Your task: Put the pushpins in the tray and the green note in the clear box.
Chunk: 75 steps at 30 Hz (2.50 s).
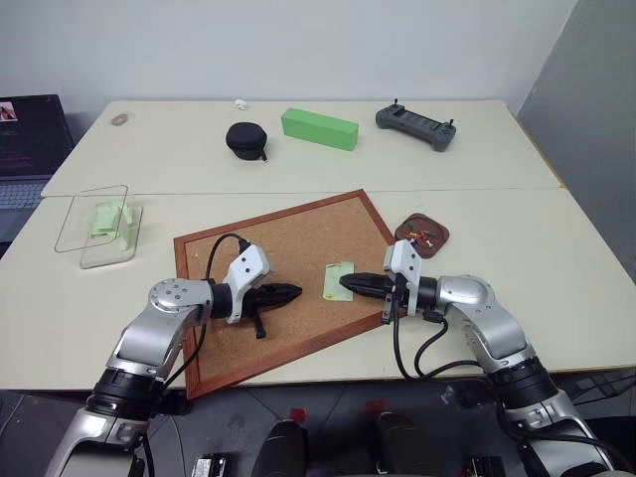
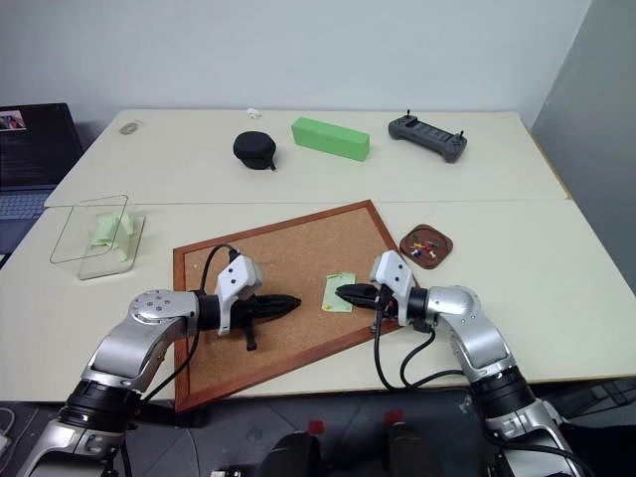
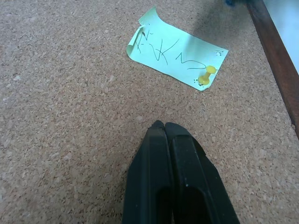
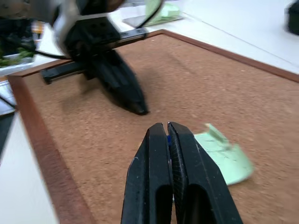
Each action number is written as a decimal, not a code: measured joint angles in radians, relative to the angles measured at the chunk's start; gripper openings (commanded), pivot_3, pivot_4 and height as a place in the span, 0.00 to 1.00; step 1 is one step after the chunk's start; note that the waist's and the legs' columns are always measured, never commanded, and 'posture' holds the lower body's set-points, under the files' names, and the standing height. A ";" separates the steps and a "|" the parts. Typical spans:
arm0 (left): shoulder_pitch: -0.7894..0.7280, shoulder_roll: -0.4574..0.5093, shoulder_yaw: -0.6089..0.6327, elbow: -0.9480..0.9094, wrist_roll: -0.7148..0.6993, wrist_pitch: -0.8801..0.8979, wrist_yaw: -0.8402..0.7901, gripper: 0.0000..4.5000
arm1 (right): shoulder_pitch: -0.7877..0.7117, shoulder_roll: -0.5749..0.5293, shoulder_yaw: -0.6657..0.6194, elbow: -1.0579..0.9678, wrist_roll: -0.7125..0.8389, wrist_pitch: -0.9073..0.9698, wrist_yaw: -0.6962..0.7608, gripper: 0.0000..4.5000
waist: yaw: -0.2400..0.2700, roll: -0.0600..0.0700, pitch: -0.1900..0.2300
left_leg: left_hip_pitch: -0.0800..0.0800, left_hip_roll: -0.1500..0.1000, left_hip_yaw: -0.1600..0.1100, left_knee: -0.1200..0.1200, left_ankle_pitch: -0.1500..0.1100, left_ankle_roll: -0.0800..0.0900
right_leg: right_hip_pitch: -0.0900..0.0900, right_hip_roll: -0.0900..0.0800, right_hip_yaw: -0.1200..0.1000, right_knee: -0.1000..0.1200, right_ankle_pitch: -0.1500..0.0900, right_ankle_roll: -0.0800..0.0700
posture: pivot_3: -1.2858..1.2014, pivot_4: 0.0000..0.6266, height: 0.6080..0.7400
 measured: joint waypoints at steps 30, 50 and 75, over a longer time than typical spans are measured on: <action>-0.011 -0.002 -0.006 0.026 0.001 -0.024 -0.020 0.00 | -0.295 -0.025 -0.276 0.551 -0.038 0.127 -0.395 0.06 | -0.002 0.000 0.000 | 0.000 0.000 0.002 0.000 0.000 0.000 | 0.000 -0.001 0.001 0.000 0.000 0.000 | 0.52 0.24 1.00; -0.005 -0.002 -0.003 0.021 0.000 -0.023 -0.018 0.00 | -0.306 -0.022 -0.276 0.590 -0.061 0.078 -0.393 0.39 | -0.002 0.000 0.000 | 0.000 0.000 0.002 0.000 0.000 0.000 | 0.000 -0.001 0.001 0.000 0.000 0.000 | 0.52 0.24 1.00; 0.002 0.001 0.000 0.015 0.001 -0.024 -0.015 0.00 | -0.041 -0.026 0.038 0.058 -0.030 -0.015 0.033 0.49 | -0.001 0.000 0.000 | 0.000 0.000 0.001 0.000 0.000 0.000 | 0.000 0.000 0.001 0.000 0.000 0.000 | 0.52 0.24 1.00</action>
